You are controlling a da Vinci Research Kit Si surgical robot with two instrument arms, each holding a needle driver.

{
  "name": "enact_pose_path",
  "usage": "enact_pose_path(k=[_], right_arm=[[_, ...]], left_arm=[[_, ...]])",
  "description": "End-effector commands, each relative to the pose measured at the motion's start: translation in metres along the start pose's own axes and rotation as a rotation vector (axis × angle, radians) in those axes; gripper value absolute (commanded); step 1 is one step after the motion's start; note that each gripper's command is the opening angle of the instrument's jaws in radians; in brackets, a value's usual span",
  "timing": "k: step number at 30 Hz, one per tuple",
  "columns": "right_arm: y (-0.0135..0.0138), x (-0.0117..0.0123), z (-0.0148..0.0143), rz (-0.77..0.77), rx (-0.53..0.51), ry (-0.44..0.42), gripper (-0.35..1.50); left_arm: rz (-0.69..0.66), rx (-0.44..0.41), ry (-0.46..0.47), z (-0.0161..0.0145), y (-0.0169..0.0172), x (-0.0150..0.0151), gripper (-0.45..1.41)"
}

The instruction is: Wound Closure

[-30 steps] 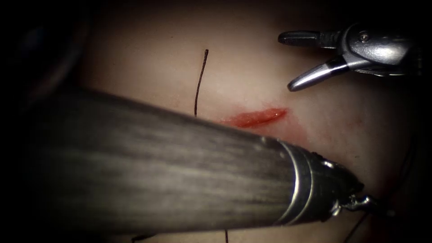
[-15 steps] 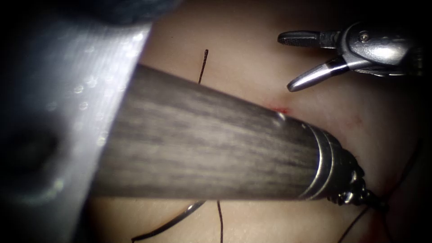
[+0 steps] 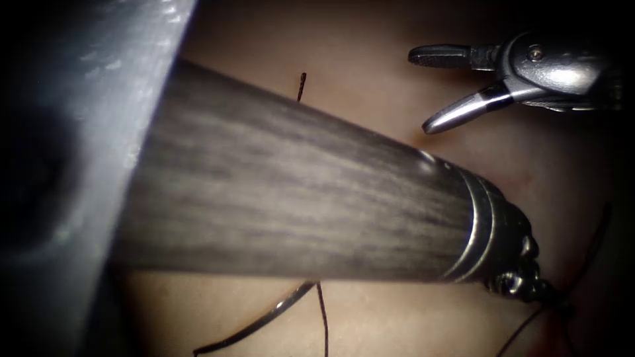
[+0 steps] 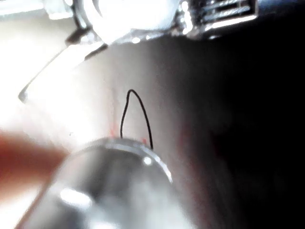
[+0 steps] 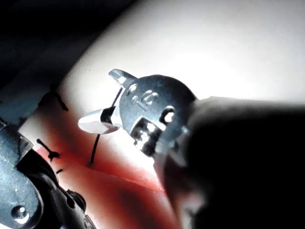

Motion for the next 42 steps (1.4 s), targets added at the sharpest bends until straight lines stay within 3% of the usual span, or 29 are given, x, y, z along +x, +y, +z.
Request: enact_pose_path(k=[1, 5, 9, 15, 16, 18, 21, 22, 28, 35, 38, 40, 42], right_arm=[[0.0004, 0.0004, 0.0007, -0.002, 0.001, 0.003, 0.91], [0.0003, 0.0011, 0.0003, 0.004, 0.005, 0.006, 0.91], [0.0002, 0.0028, -0.0004, 0.02, 0.007, 0.028, 0.91], [0.0009, 0.0071, -0.0018, 0.076, -0.054, 0.093, 0.65], [0.0008, 0.0077, -0.0019, 0.084, -0.073, 0.098, 0.49], [0.0003, 0.0083, -0.0019, 0.082, -0.091, 0.094, 0.46], [-0.0009, 0.0088, -0.0019, 0.107, -0.063, 0.101, -0.35], [-0.0012, 0.0089, -0.0019, 0.13, -0.051, 0.103, -0.35], [-0.0039, 0.0087, -0.0015, 0.299, -0.029, 0.075, -0.35], [-0.0055, 0.0042, 0.0008, 0.347, -0.014, -0.004, -0.35], [-0.0056, 0.0021, 0.0022, 0.332, -0.001, -0.026, -0.35], [-0.0055, 0.001, 0.0035, 0.321, 0.011, -0.03, -0.35], [-0.0054, 0.0003, 0.0049, 0.313, 0.012, -0.034, -0.35]], left_arm=[[0.026, 0.032, 0.018, -0.0002, -0.0004, 0.0008, -0.45], [0.096, 0.056, 0.094, -0.005, -0.0002, 0.0025, -0.45], [0.095, 0.043, 0.214, -0.013, 0.0, 0.0046, -0.45], [0.082, 0.115, 0.365, -0.0248, -0.0023, 0.0054, -0.45], [0.08, 0.132, 0.404, -0.0266, -0.0028, 0.0053, -0.45], [0.081, 0.161, 0.454, -0.0289, -0.0033, 0.0057, -0.45], [0.119, 0.135, 0.528, -0.0322, -0.0037, 0.007, -0.45], [0.134, 0.12, 0.555, -0.0335, -0.0035, 0.0076, -0.45], [0.143, 0.13, 0.628, -0.038, -0.0026, 0.0081, -0.45], [0.189, -0.048, 0.67, -0.0392, -0.0019, 0.0068, -0.45], [0.218, -0.083, 0.667, -0.0395, -0.0019, 0.0055, -0.45], [0.25, -0.095, 0.654, -0.0393, -0.002, 0.0047, -0.45], [0.333, -0.173, 0.645, -0.0392, -0.0023, 0.0032, -0.45]])
